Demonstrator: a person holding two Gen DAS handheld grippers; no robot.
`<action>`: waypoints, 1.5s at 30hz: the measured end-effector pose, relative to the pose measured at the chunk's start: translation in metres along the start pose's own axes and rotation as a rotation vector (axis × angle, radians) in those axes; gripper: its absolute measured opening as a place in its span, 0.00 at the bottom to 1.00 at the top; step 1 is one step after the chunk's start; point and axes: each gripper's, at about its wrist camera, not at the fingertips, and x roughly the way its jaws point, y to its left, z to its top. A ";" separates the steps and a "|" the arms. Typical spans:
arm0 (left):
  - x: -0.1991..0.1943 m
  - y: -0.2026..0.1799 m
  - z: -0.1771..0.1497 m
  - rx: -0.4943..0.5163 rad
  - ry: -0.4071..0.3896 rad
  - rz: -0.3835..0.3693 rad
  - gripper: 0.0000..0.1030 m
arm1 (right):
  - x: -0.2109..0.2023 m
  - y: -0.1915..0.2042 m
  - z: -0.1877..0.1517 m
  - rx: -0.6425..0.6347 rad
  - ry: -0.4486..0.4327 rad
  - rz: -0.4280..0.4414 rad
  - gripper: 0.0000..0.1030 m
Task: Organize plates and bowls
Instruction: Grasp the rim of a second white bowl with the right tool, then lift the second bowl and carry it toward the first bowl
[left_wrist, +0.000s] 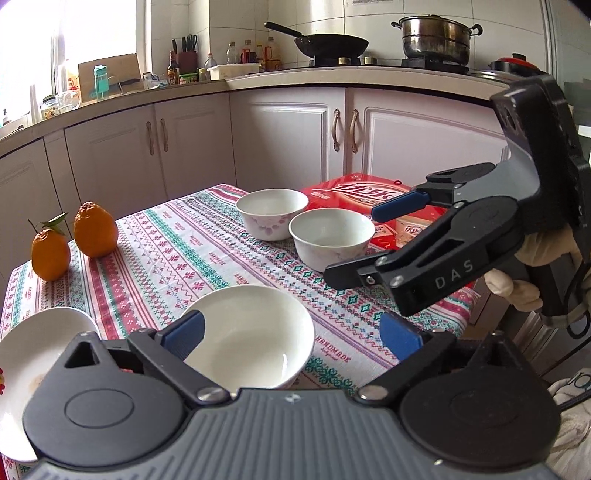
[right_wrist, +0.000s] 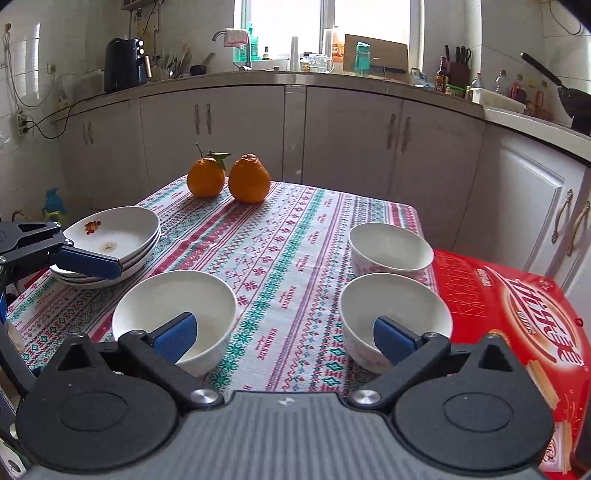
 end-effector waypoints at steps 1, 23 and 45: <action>0.002 -0.002 0.002 0.004 0.001 -0.009 0.98 | -0.004 -0.004 -0.001 0.004 -0.007 -0.012 1.00; 0.100 -0.055 0.034 0.053 0.030 0.048 0.97 | -0.001 -0.090 -0.012 0.078 0.013 -0.013 1.00; 0.159 -0.068 0.048 -0.012 0.109 0.093 0.84 | 0.087 -0.146 0.002 0.136 0.101 0.155 0.94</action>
